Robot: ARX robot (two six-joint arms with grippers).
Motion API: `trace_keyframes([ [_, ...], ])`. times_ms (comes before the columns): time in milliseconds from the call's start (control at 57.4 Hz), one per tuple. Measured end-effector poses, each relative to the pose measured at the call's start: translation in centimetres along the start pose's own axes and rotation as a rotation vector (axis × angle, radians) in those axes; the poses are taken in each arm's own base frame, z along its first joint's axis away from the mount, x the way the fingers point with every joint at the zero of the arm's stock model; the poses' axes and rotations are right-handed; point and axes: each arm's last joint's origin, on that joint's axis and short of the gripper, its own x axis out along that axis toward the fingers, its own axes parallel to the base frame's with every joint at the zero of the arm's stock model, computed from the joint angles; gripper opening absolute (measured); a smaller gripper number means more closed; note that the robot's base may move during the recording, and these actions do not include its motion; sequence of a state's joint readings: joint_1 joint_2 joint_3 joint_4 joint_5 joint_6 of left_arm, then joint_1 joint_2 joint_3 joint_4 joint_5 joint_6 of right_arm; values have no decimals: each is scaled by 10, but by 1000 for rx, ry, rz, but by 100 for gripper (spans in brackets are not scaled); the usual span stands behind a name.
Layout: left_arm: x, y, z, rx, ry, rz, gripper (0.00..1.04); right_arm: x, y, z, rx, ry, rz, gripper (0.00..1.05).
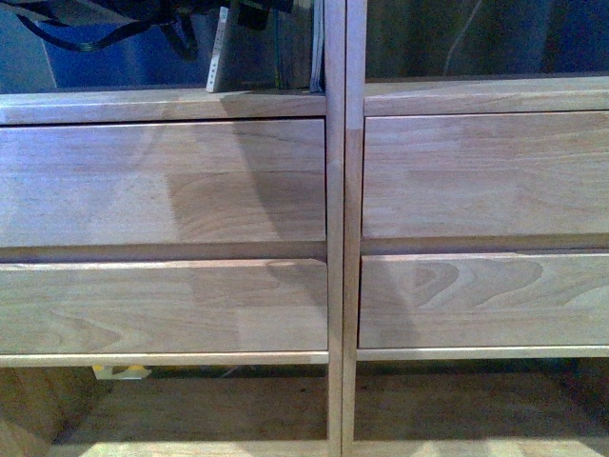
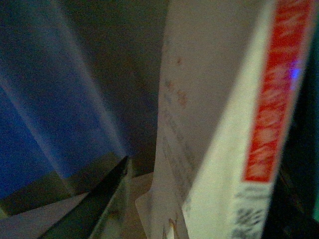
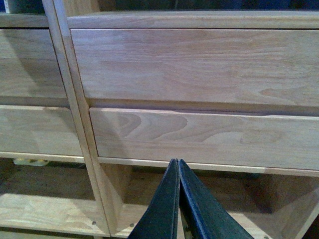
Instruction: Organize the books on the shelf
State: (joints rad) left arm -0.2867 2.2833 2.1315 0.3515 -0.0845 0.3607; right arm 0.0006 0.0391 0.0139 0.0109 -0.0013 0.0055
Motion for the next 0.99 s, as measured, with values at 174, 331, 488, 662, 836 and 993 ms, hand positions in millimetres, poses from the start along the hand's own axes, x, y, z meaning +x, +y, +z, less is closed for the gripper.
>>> trace_keyframes([
  [174,-10,0,1,-1,-7,-33,87,-2,0,2,0,-23,1,3],
  [331,-28,9,11,-40,-27,-42,97,-2,0,2,-1,-24,-1,3],
  [488,-54,18,23,-78,-55,-61,97,-2,0,2,0,-24,-1,3],
  [662,-97,27,33,-124,-72,-101,97,-2,0,2,-1,-24,-1,3],
  [836,-157,44,37,-165,-78,-96,97,-2,0,2,0,-24,-1,3],
  [993,-228,71,39,-166,-80,-21,97,-2,0,2,0,-24,-1,3],
])
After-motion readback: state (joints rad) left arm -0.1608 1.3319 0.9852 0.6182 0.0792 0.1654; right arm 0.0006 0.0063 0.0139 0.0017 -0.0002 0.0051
